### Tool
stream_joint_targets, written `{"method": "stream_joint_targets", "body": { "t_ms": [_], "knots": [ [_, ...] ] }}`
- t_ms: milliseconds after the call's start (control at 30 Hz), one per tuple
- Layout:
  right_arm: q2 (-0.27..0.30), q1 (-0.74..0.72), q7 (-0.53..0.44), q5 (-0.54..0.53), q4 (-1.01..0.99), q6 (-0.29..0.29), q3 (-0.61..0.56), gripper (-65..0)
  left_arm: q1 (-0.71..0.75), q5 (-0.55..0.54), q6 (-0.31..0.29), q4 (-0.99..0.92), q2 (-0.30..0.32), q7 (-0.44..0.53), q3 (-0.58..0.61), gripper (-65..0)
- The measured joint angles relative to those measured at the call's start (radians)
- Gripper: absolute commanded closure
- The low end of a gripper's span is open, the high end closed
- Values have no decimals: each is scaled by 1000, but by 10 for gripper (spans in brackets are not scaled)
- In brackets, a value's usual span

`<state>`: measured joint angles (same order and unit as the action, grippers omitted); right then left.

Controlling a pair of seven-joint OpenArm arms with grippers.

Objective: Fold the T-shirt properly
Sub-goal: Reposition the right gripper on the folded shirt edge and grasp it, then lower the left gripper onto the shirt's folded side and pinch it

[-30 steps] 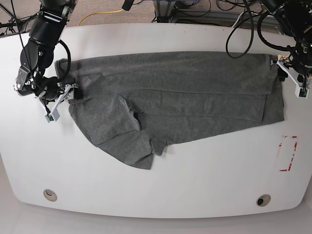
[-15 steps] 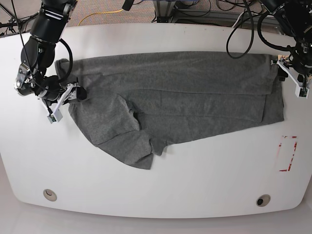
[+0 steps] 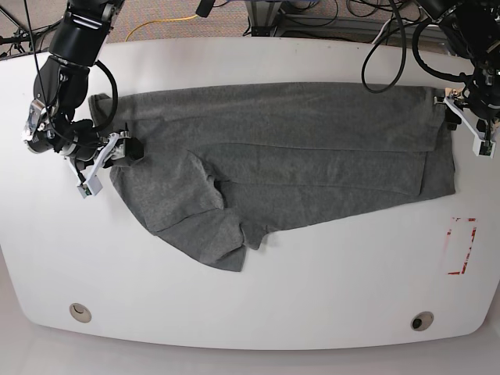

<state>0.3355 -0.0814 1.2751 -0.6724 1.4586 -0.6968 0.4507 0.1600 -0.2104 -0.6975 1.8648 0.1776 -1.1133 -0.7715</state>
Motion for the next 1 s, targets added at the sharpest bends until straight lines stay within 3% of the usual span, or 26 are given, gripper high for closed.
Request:
{"method": "stream_joint_targets", "body": {
  "t_ms": [200, 267, 333, 467, 600, 867, 1000],
  "knots": [
    [-6, 0, 8, -13, 0, 0, 0, -449, 0, 0, 0, 0, 0, 0, 0, -372],
    [-11, 0, 7, -13, 0, 0, 0, -414, 0, 0, 0, 0, 0, 0, 0, -372],
    [-17, 0, 9, -13, 0, 0, 0, -344, 0, 0, 0, 0, 0, 0, 0, -372],
    [-23, -3, 5, 24, 0, 0, 0, -136, -26, 7, 0, 0, -2, -11, 0, -376],
    [-40, -2, 2, 98, 0, 0, 2, -2, -53, -5, 0, 0, -2, -3, 0, -381],
    [-56, -2, -10, 99, 0, 0, 0, 0, -92, -19, -2, -2, -3, 5, 126, -500],
    [-54, 0, -9, 101, 0, 0, 1, 0, -113, -6, -2, -39, -3, 0, 140, -514]
  ]
}}
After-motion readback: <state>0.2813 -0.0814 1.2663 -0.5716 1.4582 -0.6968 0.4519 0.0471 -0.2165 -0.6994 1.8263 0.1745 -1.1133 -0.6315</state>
